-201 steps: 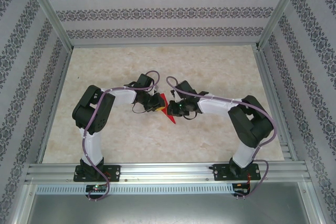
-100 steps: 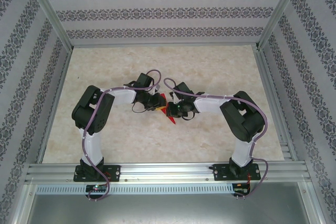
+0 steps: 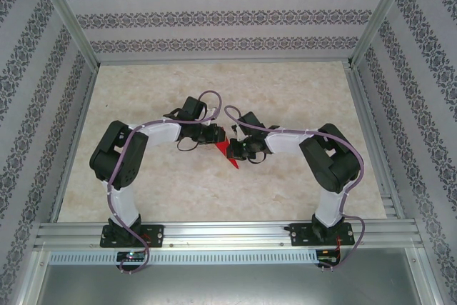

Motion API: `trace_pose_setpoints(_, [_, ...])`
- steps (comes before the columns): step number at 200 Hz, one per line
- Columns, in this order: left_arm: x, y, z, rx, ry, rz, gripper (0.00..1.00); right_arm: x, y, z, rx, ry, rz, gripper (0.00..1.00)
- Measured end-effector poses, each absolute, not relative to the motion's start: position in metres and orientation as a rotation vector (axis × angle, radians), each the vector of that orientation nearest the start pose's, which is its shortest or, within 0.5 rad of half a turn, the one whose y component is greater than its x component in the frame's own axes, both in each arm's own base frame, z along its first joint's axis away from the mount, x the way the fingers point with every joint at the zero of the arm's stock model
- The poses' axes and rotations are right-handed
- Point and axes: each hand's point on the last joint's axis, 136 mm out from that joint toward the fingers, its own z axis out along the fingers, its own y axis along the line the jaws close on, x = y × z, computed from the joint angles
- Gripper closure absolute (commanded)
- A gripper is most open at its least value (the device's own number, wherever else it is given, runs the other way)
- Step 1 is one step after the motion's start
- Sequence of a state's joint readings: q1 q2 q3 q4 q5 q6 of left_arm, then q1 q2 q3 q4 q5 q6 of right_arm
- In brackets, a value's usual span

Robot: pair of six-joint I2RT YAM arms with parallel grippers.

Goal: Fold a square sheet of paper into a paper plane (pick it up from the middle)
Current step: Fold the wing for the fifth time at the center of the table.

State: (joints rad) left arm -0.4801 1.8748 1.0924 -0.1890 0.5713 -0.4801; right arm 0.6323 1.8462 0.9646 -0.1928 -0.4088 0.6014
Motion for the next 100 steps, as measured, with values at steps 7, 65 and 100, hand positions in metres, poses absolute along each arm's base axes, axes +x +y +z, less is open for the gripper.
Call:
trace_pose_setpoints(7, [0.347,-0.284,0.054,0.252,2.664,-1.063,0.74,0.285,0.294,0.013,-0.193,2.833,0.897,0.96])
trace_pose_setpoints(65, [0.351,-0.277,0.042,0.319,2.658,-0.969,0.76,0.285,0.294,0.012,-0.189,2.837,0.899,0.96])
trace_pose_setpoints(100, [0.351,-0.275,0.030,0.341,2.673,-0.941,0.76,0.286,0.293,0.011,-0.178,2.839,0.900,0.96])
